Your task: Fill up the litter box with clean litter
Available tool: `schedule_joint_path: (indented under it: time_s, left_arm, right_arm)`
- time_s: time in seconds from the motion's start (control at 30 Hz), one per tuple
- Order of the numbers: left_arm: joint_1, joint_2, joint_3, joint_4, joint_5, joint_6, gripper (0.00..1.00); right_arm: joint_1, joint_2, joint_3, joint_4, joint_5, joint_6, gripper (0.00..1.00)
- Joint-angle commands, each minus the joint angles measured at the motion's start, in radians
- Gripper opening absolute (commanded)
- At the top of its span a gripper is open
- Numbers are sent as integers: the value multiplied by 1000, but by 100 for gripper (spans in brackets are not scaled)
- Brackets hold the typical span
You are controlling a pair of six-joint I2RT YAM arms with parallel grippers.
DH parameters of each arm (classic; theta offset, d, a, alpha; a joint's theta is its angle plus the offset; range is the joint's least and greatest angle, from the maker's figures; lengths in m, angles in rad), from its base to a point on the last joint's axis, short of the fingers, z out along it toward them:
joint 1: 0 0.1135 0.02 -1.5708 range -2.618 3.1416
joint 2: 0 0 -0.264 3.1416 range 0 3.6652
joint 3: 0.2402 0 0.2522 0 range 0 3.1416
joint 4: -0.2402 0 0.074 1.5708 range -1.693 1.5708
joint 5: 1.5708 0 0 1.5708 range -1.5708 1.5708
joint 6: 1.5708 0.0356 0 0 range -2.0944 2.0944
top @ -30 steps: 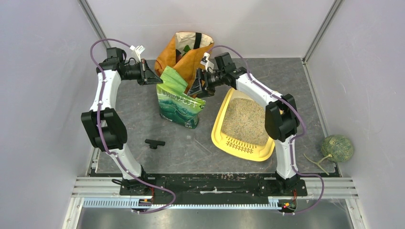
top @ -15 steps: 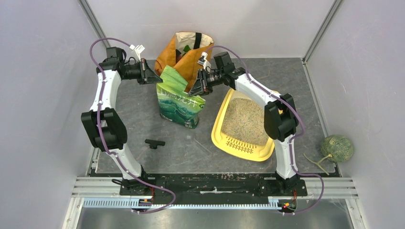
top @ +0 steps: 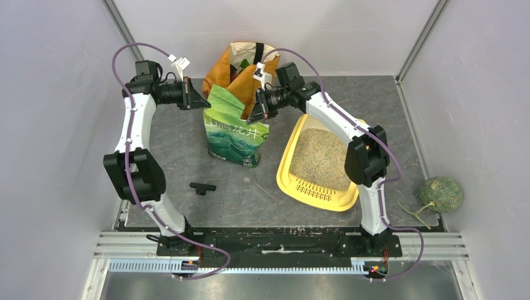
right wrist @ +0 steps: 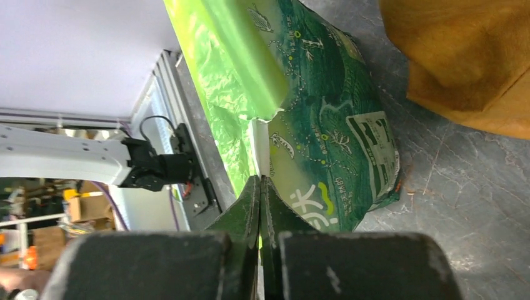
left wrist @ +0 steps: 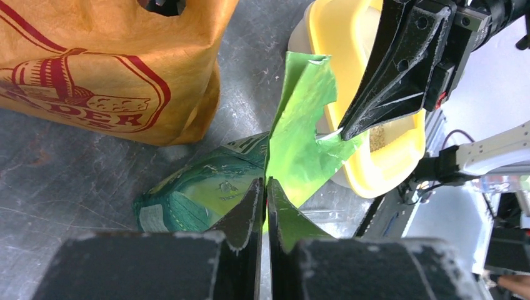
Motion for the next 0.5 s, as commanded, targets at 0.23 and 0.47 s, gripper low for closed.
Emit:
schedule_joint_path:
  time_s: [0.23, 0.47]
  left_arm:
    - [-4, -98, -8, -107, 127, 328, 2]
    - [-1, -92, -2, -108, 174, 350, 2]
  right_arm:
    - [32, -105, 50, -28, 115, -236, 57]
    - [24, -102, 45, 92, 164, -268, 82]
